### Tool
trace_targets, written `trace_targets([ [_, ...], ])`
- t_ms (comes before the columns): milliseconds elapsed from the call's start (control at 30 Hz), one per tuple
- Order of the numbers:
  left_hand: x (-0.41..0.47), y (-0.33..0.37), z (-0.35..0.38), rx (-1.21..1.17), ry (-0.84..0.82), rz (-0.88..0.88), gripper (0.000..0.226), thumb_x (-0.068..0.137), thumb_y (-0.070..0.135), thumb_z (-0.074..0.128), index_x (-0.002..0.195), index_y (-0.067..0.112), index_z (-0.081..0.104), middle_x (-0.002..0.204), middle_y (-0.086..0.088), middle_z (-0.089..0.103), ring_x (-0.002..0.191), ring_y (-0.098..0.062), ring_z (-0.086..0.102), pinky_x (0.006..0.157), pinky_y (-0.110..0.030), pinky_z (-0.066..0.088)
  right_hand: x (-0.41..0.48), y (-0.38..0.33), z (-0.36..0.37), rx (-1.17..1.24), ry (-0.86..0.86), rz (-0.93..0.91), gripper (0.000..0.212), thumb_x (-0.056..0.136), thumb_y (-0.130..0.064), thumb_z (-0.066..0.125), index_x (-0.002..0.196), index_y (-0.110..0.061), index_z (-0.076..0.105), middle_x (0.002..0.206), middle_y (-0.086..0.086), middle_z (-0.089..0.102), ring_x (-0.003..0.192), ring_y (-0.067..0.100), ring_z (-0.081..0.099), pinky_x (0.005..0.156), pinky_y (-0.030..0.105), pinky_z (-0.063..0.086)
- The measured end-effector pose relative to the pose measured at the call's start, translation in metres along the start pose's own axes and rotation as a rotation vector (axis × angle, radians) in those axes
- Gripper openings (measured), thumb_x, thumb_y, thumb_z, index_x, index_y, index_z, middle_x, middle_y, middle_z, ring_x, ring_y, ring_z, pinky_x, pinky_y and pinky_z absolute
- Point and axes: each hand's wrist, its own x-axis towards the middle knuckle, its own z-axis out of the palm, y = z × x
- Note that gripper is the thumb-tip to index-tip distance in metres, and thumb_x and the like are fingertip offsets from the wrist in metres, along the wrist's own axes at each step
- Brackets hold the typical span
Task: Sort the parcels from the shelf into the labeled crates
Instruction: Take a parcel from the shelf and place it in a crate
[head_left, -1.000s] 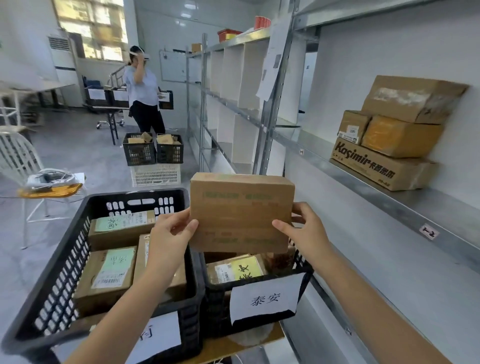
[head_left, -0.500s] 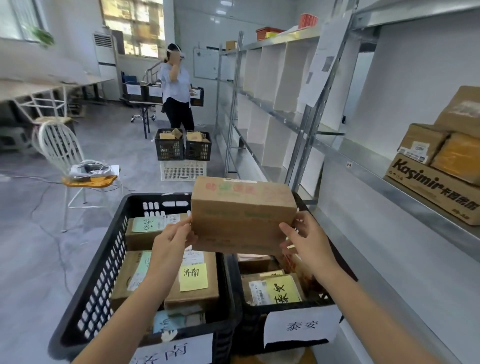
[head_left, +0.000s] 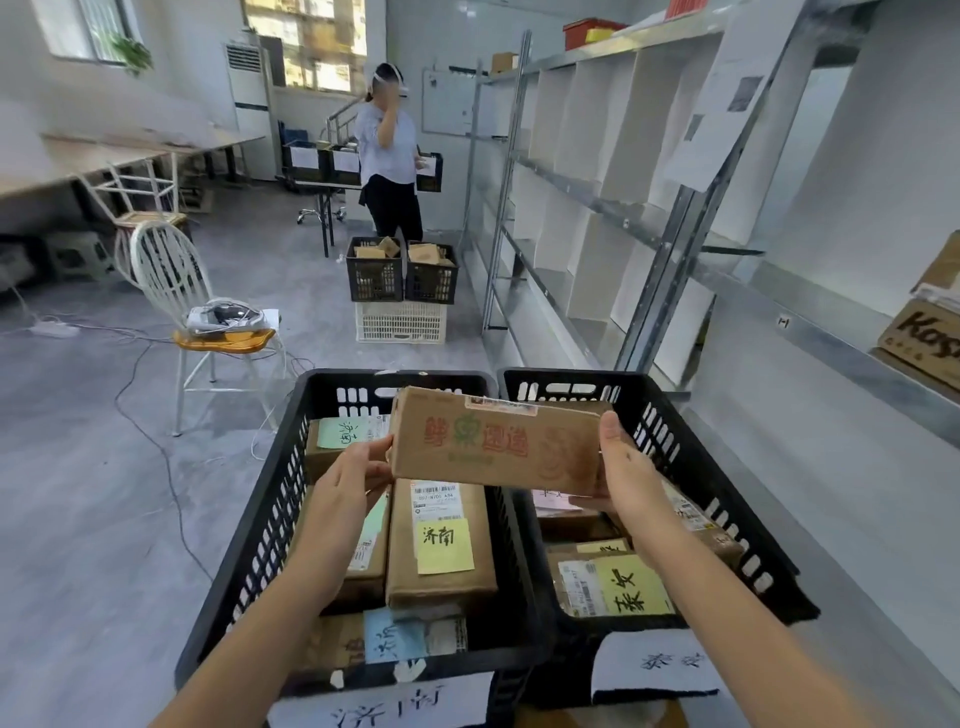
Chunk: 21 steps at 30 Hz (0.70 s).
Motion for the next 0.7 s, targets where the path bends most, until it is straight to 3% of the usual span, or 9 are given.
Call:
trace_targets([
  [67, 0.002, -0.004, -0.009, 0.005, 0.011, -0.016, 0.038, 0.106, 0.031, 0.033, 0.112, 0.023, 0.069, 0.098, -0.004, 0.076, 0.104, -0.018, 0.068, 0.101, -0.037, 0.050, 0.002, 0.001, 0.008, 0.071, -0.007, 0.029, 0.093, 0.059, -0.102, 0.033, 0.118, -0.037, 0.062, 0.117, -0.004, 0.066, 0.110, 0.028, 0.064, 0.098, 0.053, 0.052],
  [200, 0.003, -0.011, -0.028, 0.014, 0.047, -0.056, 0.039, 0.107, 0.035, 0.033, 0.105, 0.022, 0.070, 0.094, -0.003, 0.077, 0.100, -0.022, 0.070, 0.099, -0.043, 0.051, -0.002, -0.005, 0.026, 0.178, -0.056, 0.056, 0.045, 0.091, -0.070, 0.047, 0.117, -0.036, 0.060, 0.118, -0.003, 0.064, 0.111, 0.026, 0.064, 0.094, 0.052, 0.055],
  [300, 0.003, -0.016, -0.040, 0.030, 0.063, -0.082, 0.042, 0.107, 0.037, 0.031, 0.108, 0.020, 0.069, 0.096, -0.005, 0.077, 0.100, -0.020, 0.071, 0.099, -0.042, 0.052, -0.003, -0.007, 0.036, 0.248, -0.128, 0.058, 0.018, 0.100, -0.042, 0.050, 0.111, -0.030, 0.058, 0.115, 0.005, 0.064, 0.105, 0.030, 0.066, 0.090, 0.053, 0.057],
  [433, 0.004, -0.017, -0.050, 0.034, 0.064, -0.098, 0.043, 0.107, 0.039, 0.032, 0.110, 0.017, 0.069, 0.100, -0.005, 0.076, 0.101, -0.020, 0.070, 0.100, -0.040, 0.051, 0.000, -0.005, 0.049, 0.261, -0.190, 0.036, 0.026, 0.098, -0.029, 0.052, 0.120, -0.015, 0.053, 0.119, 0.013, 0.062, 0.102, 0.028, 0.063, 0.087, 0.047, 0.057],
  [567, 0.006, -0.014, -0.052, -0.009, 0.083, -0.126, 0.042, 0.106, 0.040, 0.034, 0.105, 0.017, 0.068, 0.102, -0.010, 0.075, 0.100, -0.022, 0.070, 0.096, -0.037, 0.052, 0.004, 0.000, 0.062, 0.199, -0.238, 0.035, 0.038, 0.095, -0.021, 0.054, 0.133, -0.026, 0.052, 0.113, 0.004, 0.072, 0.092, 0.017, 0.065, 0.079, 0.037, 0.055],
  [633, 0.008, -0.013, -0.053, -0.037, 0.077, -0.140, 0.042, 0.103, 0.045, 0.038, 0.106, 0.016, 0.068, 0.101, -0.010, 0.075, 0.098, -0.023, 0.070, 0.090, -0.034, 0.054, 0.005, 0.003, 0.067, 0.161, -0.269, 0.015, 0.040, 0.095, -0.017, 0.051, 0.133, -0.032, 0.053, 0.105, -0.004, 0.075, 0.091, 0.014, 0.067, 0.082, 0.034, 0.055],
  [700, 0.010, -0.014, -0.054, -0.036, 0.058, -0.151, 0.049, 0.097, 0.058, 0.045, 0.110, 0.016, 0.066, 0.101, -0.009, 0.075, 0.096, -0.023, 0.071, 0.088, -0.036, 0.055, 0.004, 0.004, 0.070, 0.121, -0.296, -0.002, 0.044, 0.096, -0.018, 0.051, 0.136, -0.036, 0.049, 0.110, -0.007, 0.074, 0.101, 0.016, 0.067, 0.092, 0.036, 0.054],
])
